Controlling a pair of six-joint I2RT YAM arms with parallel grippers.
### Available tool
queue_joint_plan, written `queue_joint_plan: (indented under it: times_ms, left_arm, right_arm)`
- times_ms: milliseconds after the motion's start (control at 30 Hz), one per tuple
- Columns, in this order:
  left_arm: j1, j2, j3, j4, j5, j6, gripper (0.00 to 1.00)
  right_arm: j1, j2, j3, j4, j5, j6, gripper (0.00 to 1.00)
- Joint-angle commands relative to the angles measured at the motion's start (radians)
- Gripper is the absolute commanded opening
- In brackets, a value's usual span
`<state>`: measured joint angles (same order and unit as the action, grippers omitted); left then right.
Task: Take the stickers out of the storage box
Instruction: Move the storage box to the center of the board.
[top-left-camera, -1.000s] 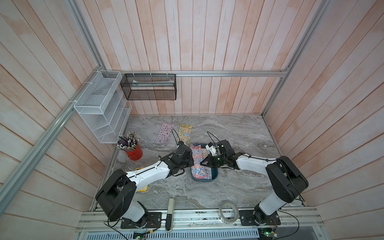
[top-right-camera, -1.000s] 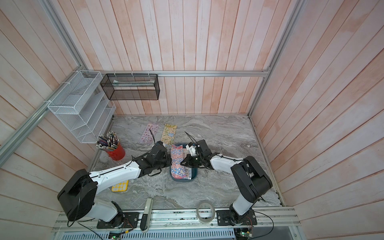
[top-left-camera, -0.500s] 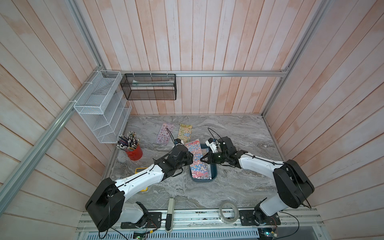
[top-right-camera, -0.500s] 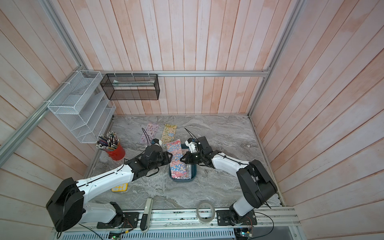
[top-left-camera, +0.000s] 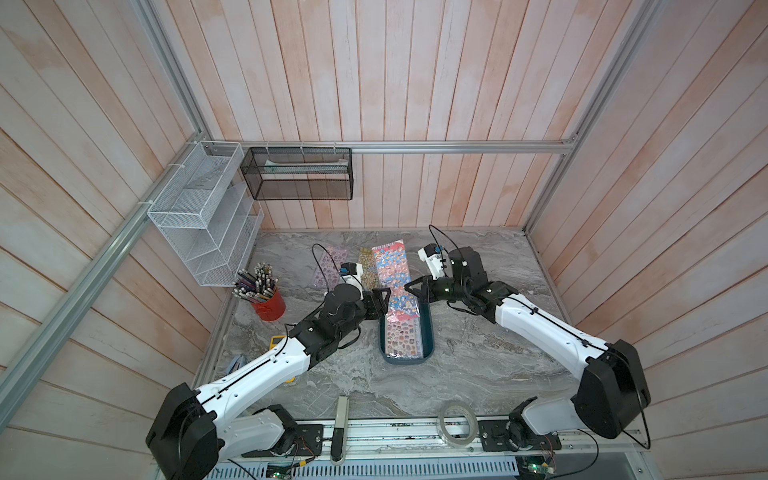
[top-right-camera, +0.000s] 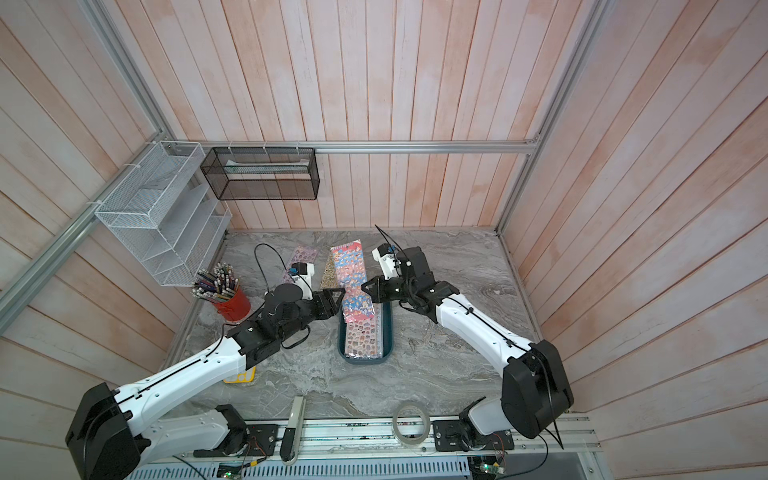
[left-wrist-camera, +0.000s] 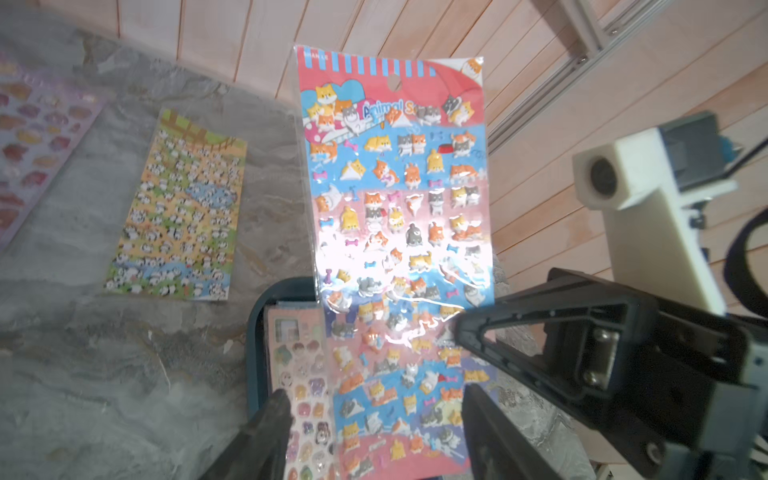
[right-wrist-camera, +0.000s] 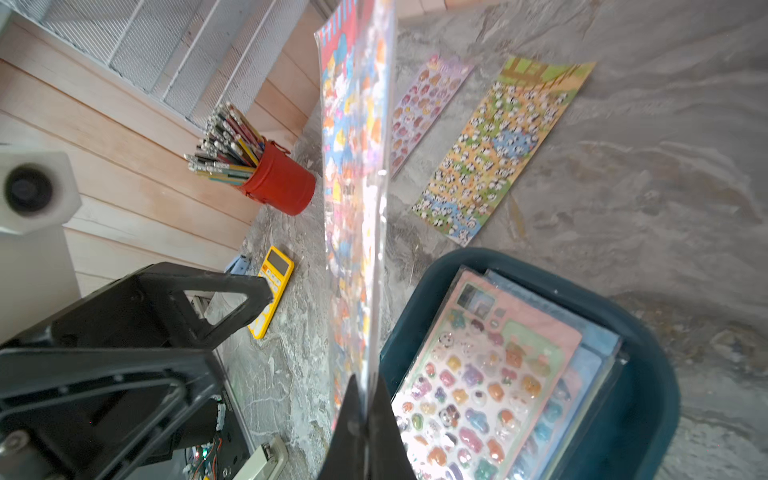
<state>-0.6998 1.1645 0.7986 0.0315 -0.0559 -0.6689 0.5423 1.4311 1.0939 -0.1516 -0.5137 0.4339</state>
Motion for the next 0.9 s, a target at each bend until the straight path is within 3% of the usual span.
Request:
queue_joint_plan:
  times_ms: [0, 133, 367, 467, 633, 867]
  left_arm:
    - [0.071, -0.036, -0.002, 0.155, 0.182, 0.053, 0.74]
    - [0.122, -0.004, 0.037, 0.200, 0.348, 0.066, 0.76]
    - [0.156, 0.102, 0.112, 0.255, 0.557, 0.035, 0.76]
    - [0.161, 0.142, 0.134, 0.291, 0.621, 0.013, 0.71]
    - [0.163, 0.173, 0.172, 0.285, 0.635, 0.008, 0.67]
    - [0.199, 0.177, 0.200, 0.193, 0.555, 0.028, 0.72]
  right_arm:
    - [-0.056, -0.009, 0.041, -0.022, -0.099, -0.023, 0.00]
    - [-0.096, 0.008, 0.075, -0.009, -0.225, -0.023, 0.00]
    - [-0.111, -0.011, 0.077, 0.070, -0.341, 0.007, 0.00]
    - [-0.117, -0.018, 0.070, 0.101, -0.372, 0.026, 0.00]
    - [-0.119, -0.030, 0.067, 0.121, -0.386, 0.040, 0.00]
    - [-0.178, -0.056, 0.068, 0.145, -0.419, 0.058, 0.00]
